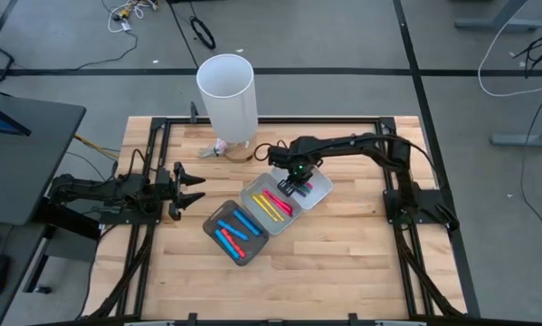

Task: Pick & Place Markers
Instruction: Put the blue pen into the white bin, then return to home position

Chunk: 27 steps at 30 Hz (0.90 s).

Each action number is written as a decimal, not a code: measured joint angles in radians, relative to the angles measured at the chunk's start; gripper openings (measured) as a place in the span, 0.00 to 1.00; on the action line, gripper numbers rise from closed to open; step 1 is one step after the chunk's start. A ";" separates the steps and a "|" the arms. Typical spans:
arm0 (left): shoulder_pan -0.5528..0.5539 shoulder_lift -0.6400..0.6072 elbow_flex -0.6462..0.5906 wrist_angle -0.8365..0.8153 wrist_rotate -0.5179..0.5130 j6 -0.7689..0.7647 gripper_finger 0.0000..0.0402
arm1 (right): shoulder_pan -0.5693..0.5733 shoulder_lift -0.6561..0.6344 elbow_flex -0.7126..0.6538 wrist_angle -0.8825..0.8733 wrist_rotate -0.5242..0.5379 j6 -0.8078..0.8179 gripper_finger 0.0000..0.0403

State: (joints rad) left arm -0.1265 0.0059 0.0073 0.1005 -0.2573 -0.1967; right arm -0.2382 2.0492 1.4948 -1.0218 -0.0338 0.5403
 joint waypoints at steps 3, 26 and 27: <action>0.000 0.000 0.000 0.000 0.000 0.000 0.58 | 0.000 0.018 0.000 0.006 0.000 -0.006 0.06; 0.000 0.000 0.000 0.000 0.000 -0.001 0.58 | -0.013 -0.024 0.001 -0.015 -0.012 -0.019 0.48; 0.000 0.000 0.000 0.000 0.000 0.000 0.58 | -0.015 -0.032 0.001 -0.020 -0.017 -0.024 0.49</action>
State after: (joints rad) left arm -0.1265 0.0063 0.0071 0.1002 -0.2573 -0.1967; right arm -0.2537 2.0171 1.4956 -1.0415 -0.0506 0.5166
